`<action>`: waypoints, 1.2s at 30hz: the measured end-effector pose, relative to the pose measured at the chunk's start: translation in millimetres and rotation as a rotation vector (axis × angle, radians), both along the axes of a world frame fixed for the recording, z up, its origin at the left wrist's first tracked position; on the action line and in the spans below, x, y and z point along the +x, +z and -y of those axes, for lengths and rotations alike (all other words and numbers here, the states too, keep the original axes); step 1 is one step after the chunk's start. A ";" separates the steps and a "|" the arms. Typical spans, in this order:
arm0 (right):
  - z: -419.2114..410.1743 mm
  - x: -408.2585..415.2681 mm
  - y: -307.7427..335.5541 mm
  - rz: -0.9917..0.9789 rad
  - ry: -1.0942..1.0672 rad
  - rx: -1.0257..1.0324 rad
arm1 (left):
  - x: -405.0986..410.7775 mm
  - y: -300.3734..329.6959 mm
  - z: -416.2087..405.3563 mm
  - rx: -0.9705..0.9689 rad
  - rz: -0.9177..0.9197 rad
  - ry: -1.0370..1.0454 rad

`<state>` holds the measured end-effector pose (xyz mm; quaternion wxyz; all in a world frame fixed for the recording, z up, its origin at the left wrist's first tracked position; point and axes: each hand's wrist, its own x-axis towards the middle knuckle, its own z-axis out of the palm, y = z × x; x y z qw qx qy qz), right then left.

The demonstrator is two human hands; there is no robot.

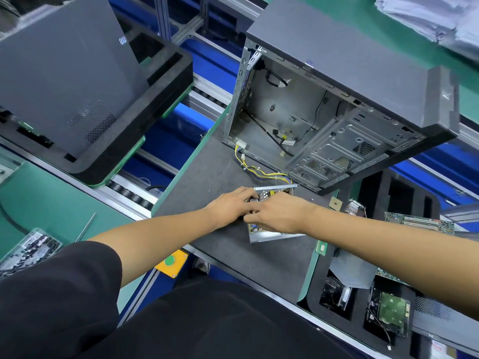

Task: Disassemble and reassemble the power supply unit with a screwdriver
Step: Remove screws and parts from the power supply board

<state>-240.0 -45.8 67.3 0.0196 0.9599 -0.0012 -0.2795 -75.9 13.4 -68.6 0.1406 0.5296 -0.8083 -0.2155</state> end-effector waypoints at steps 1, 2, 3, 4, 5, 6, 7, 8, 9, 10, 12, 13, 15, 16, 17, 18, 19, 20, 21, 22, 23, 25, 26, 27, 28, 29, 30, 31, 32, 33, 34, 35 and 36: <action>-2.9 1.6 -0.9 -0.002 -0.052 -0.040 | 0.3 0.0 -0.3 -0.004 0.003 0.000; -6.2 3.3 -1.9 -0.015 -0.095 -0.073 | 0.6 0.4 -0.7 -0.005 -0.005 0.003; -9.1 4.7 -3.1 -0.028 -0.125 -0.091 | 0.8 0.5 -0.8 -0.007 -0.009 0.003; -11.0 5.5 -4.0 -0.036 -0.145 -0.091 | 0.7 0.4 -0.9 -0.006 -0.004 0.002; -11.8 5.7 -4.0 -0.042 -0.160 -0.084 | 0.5 -0.6 -1.3 0.002 -0.006 0.011; -11.0 5.6 -2.8 -0.048 -0.168 -0.079 | 0.5 -1.6 -1.2 0.021 -0.031 0.033; -9.5 5.5 -0.7 -0.053 -0.161 -0.077 | 0.9 -2.4 -1.5 0.033 -0.056 0.050; -8.0 5.5 2.0 -0.060 -0.133 -0.080 | 1.1 -2.6 -1.8 0.037 -0.055 0.048; -6.7 5.6 4.4 -0.075 -0.082 -0.088 | 1.1 -1.3 -1.6 0.032 -0.032 0.033; -5.2 5.2 6.8 -0.091 -0.021 -0.092 | 0.9 -0.3 -1.7 0.014 0.001 0.009; -2.0 5.2 9.0 -0.079 0.067 -0.092 | 1.2 1.5 -1.4 -0.021 0.026 -0.019; -1.9 6.0 9.0 -0.051 0.081 -0.093 | 0.9 1.5 -1.3 -0.021 0.027 -0.017; -6.9 7.9 7.0 -0.010 0.051 -0.116 | 0.4 0.5 -1.4 -0.019 0.040 -0.010; -11.3 8.5 5.7 -0.008 0.010 -0.135 | 0.3 -0.7 -1.7 -0.013 0.032 -0.002; -15.0 8.1 4.8 -0.002 -0.038 -0.156 | 0.0 -1.4 -2.2 0.000 0.005 0.014; -18.3 6.9 5.3 -0.002 -0.086 -0.175 | -0.5 -2.5 -2.3 0.007 -0.035 0.033; -20.3 5.7 7.4 0.000 -0.124 -0.192 | -1.2 -3.1 -2.5 0.032 -0.072 0.059; -20.6 4.2 10.3 0.012 -0.130 -0.206 | -1.4 -3.9 -2.6 0.066 -0.109 0.089; -18.9 3.8 12.6 0.028 -0.112 -0.206 | -1.0 -3.9 -2.5 0.091 -0.135 0.118; -15.2 3.3 13.4 0.021 -0.079 -0.189 | -0.4 -4.8 -3.0 0.098 -0.145 0.128; -10.5 3.3 12.7 0.009 -0.035 -0.174 | -0.3 -3.9 -2.7 0.104 -0.146 0.131; -2.6 4.3 11.1 -0.008 0.018 -0.169 | -0.7 -1.7 -2.1 0.061 -0.105 0.086; -0.4 5.4 11.0 -0.024 0.034 -0.163 | -0.9 -1.1 -2.2 0.019 -0.070 0.041; -0.1 6.0 10.3 -0.040 0.057 -0.156 | -0.2 -0.8 -2.6 -0.021 -0.021 0.000; -1.0 5.6 9.7 -0.044 0.077 -0.145 | 0.5 -0.8 -2.3 -0.040 0.011 -0.022; -2.2 4.5 9.6 -0.036 0.077 -0.120 | 1.2 -0.4 -2.0 -0.043 0.033 -0.031; -2.8 3.0 9.1 -0.025 0.075 -0.092 | 1.6 -0.4 -1.3 -0.044 0.059 -0.042; -3.1 1.8 8.4 -0.027 0.072 -0.072 | 1.6 0.0 -0.6 -0.040 0.087 -0.049; -3.6 1.0 7.6 -0.037 0.066 -0.061 | 1.3 0.2 -0.6 -0.033 0.114 -0.052; -3.7 0.7 6.6 -0.046 0.069 -0.061 | 0.9 0.0 -0.6 -0.024 0.139 -0.046; -3.9 0.0 5.0 -0.047 0.074 -0.071 | 0.2 -0.4 -1.2 -0.026 0.156 -0.036; -5.0 -0.1 3.3 -0.040 0.058 -0.083 | -0.4 -1.1 -2.0 -0.026 0.161 -0.030; -7.2 -0.7 1.6 -0.020 0.009 -0.098 | -0.7 -1.0 -2.8 -0.034 0.152 -0.028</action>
